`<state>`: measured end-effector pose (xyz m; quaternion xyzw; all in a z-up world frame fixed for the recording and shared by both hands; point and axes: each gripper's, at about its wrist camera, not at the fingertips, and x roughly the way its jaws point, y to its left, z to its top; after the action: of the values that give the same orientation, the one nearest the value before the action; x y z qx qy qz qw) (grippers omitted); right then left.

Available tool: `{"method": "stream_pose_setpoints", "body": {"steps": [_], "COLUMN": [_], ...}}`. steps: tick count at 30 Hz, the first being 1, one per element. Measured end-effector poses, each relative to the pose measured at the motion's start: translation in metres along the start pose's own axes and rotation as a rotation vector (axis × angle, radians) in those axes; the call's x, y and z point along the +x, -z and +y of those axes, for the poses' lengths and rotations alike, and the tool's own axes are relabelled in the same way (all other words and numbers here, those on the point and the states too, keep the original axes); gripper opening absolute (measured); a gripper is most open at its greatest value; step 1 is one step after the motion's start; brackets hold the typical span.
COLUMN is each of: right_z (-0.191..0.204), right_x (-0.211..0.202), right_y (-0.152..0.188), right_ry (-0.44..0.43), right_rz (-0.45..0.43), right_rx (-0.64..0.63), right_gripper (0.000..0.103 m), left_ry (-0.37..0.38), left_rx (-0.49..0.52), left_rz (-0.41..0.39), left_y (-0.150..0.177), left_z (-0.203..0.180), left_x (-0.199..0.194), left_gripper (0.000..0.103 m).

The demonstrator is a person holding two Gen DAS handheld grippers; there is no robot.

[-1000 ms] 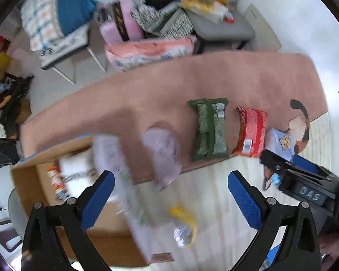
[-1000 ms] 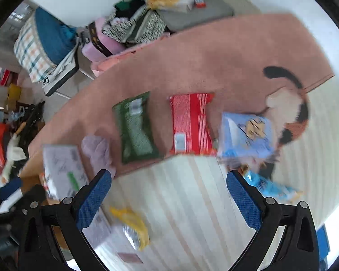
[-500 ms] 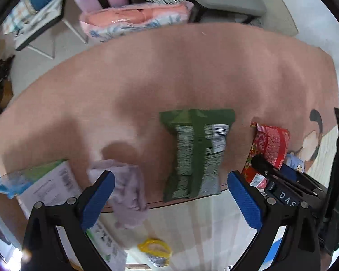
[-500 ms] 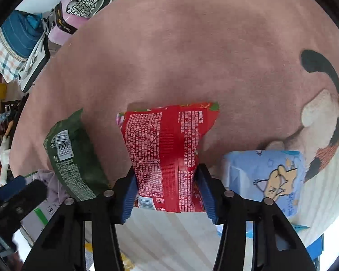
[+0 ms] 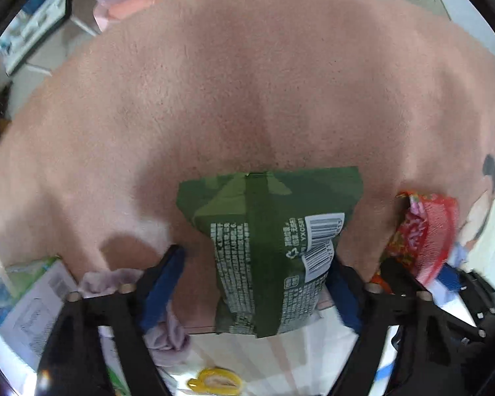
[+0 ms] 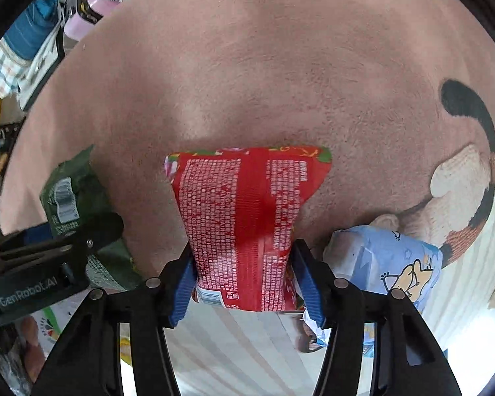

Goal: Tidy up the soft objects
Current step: 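Grasp the green snack bag with left gripper while right grasps red snack bag, then carry both snack bags into the box and release them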

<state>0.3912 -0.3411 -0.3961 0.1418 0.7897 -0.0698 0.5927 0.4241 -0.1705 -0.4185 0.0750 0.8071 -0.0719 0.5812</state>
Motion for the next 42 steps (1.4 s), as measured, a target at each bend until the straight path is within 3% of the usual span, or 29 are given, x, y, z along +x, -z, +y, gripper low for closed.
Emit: {"method": "stream_pose_setpoints", "body": {"steps": [1,2,4,7,12,17,22,27,32,37,42], "right_z": [0.004,0.008,0.019,0.032,0.049,0.091,0.159,0.227,0.306,0.347,0.363], "right_x": [0.001,0.002,0.002,-0.007,-0.045,-0.098,-0.136,-0.135,-0.09,-0.037,0.003], "right_y": [0.0,0.001,0.002,0.01,0.043,0.096,0.161,0.223,0.261,0.273,0.275], "right_ry": [0.019,0.043,0.084,0.087,0.022,-0.063,-0.138,-0.16,-0.116,-0.051,0.014], "right_rz": [0.0,0.0,-0.012,-0.045,-0.122,-0.209,-0.259,-0.259,-0.2,-0.126,-0.067], "right_rx": [-0.011,-0.024,-0.035,-0.04,-0.065,-0.164,-0.3,-0.434,-0.509,-0.521,-0.508], "right_gripper": [0.059,0.057,0.05,0.044,0.044,0.044,0.044,0.044,0.044,0.044,0.044], "left_ry": [-0.013,-0.009,0.001,-0.01,0.068,0.135,0.106,0.046,-0.009,-0.033,-0.024], "left_rx": [0.011,0.018,0.014,0.026,0.026,-0.003,-0.072,-0.206,-0.304,-0.322,-0.289], "left_rz": [-0.016,-0.017,-0.02,-0.078,-0.204,-0.348,-0.415,-0.378,-0.291,-0.198,-0.122], "left_y": [0.001,0.003,0.007,0.022,0.068,0.137,0.207,0.255,0.255,0.232,0.21], "left_z": [-0.003,-0.005,-0.007,-0.005,0.013,0.078,0.162,0.261,0.336,0.373,0.385], "left_x": [-0.003,-0.006,-0.011,-0.03,-0.088,-0.157,-0.182,-0.16,-0.119,-0.075,-0.04], "left_gripper": [0.045,0.038,0.033,0.033,0.033,0.033,0.033,0.033,0.033,0.033,0.033]}}
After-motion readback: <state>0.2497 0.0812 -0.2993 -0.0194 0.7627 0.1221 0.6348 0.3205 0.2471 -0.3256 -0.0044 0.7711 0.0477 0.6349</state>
